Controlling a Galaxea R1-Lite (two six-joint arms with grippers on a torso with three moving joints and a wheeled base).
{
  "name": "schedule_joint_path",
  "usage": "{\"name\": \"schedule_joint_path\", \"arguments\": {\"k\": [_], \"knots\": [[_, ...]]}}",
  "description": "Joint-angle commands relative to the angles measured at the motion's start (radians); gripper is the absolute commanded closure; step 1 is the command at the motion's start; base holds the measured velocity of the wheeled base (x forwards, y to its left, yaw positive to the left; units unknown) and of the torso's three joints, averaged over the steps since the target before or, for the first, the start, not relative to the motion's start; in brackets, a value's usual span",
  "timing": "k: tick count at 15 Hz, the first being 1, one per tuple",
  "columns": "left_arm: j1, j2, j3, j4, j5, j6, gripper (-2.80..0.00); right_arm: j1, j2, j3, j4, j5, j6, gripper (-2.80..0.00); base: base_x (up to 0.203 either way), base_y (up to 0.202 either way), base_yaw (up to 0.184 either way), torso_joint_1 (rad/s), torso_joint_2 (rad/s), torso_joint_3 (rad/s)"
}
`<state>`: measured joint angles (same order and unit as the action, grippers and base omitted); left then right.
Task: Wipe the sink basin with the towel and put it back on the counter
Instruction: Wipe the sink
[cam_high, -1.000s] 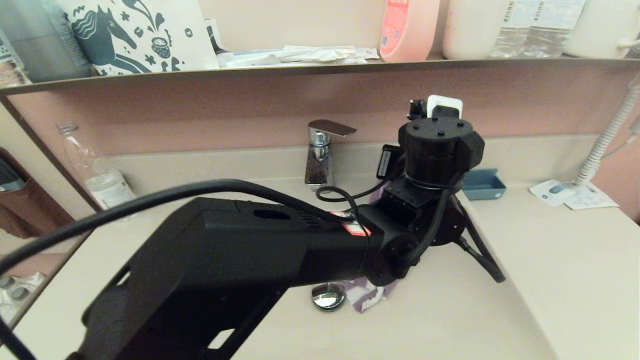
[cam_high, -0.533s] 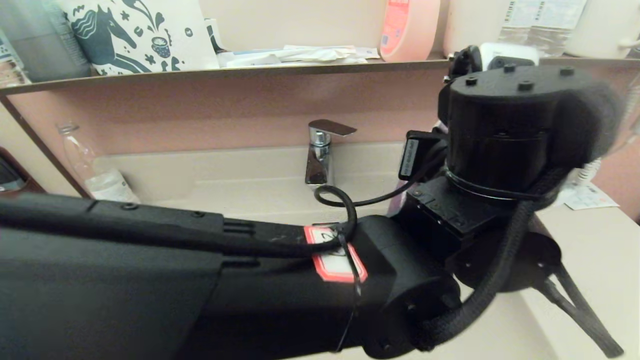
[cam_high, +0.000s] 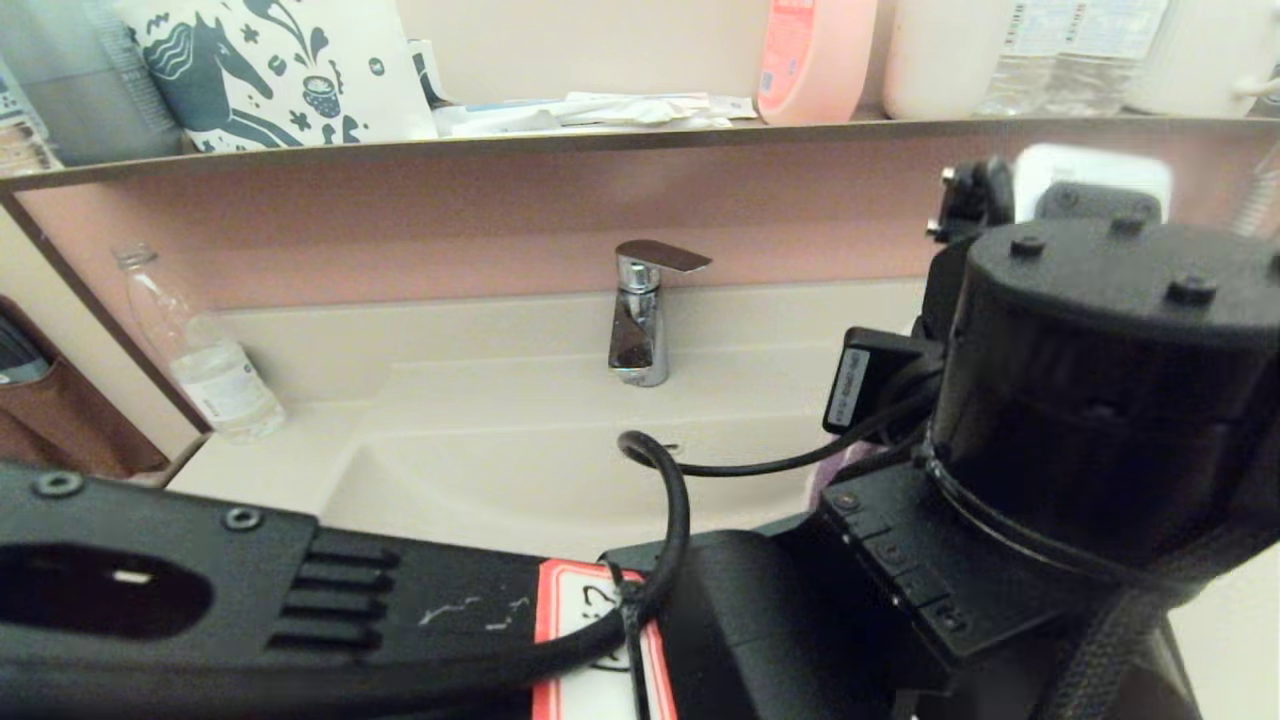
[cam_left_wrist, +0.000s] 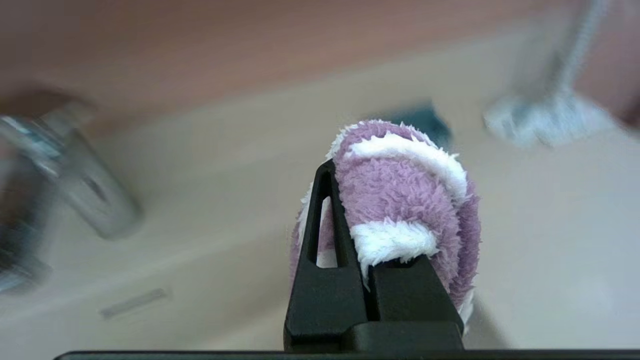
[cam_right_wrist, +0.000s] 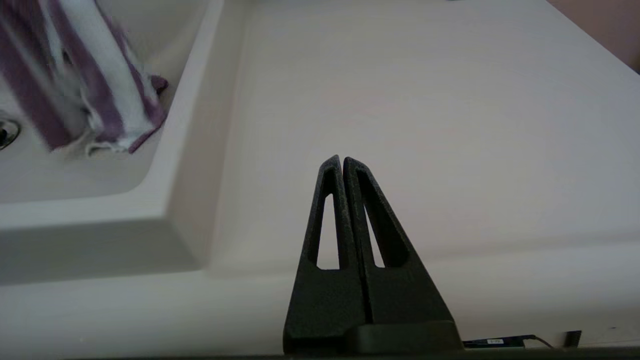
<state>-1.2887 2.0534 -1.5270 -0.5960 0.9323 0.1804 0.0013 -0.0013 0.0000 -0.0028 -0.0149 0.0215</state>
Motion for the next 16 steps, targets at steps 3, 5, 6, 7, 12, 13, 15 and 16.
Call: {"name": "schedule_joint_path", "arguments": {"k": [3,5,6,7,12,13,15,16], "knots": [[0.022,-0.131,0.243,-0.004,-0.216,-0.21,0.0,0.0,0.001,0.0,0.0,0.0,0.0,0.0,0.0,0.0,0.0,0.0,0.0,0.0],[0.025,-0.145,0.25,-0.003,-0.257,-0.254,0.0,0.0,0.001,0.0,0.0,0.001,0.0,0.0,0.0,0.0,0.0,0.0,0.0,0.0],[0.025,-0.155,0.273,-0.004,-0.287,-0.277,0.0,0.0,0.001,0.0,0.0,0.0,0.0,0.0,0.0,0.0,0.0,0.0,0.0,0.0],[0.025,-0.175,0.304,-0.004,-0.35,-0.294,0.0,0.0,0.001,0.0,0.0,0.0,0.0,0.0,0.0,0.0,0.0,0.0,0.0,0.0],[0.027,-0.19,0.385,-0.004,-0.422,-0.37,0.0,0.0,0.001,0.0,0.001,0.001,-0.014,0.0,0.0,0.0,0.0,0.0,0.0,0.0],[0.024,-0.198,0.431,-0.003,-0.425,-0.373,0.0,0.0,0.001,0.0,0.001,0.001,-0.008,0.0,0.0,0.0,0.0,0.0,0.0,0.0],[0.014,-0.219,0.458,-0.001,-0.425,-0.373,0.0,0.0,0.001,0.0,0.001,0.005,-0.04,0.0,0.0,0.0,0.0,0.0,0.0,0.0],[0.014,-0.226,0.459,0.002,-0.426,-0.372,0.0,0.0,0.001,0.0,0.003,0.007,-0.061,0.0,0.0,0.0,0.0,0.0,0.0,0.0]]}}
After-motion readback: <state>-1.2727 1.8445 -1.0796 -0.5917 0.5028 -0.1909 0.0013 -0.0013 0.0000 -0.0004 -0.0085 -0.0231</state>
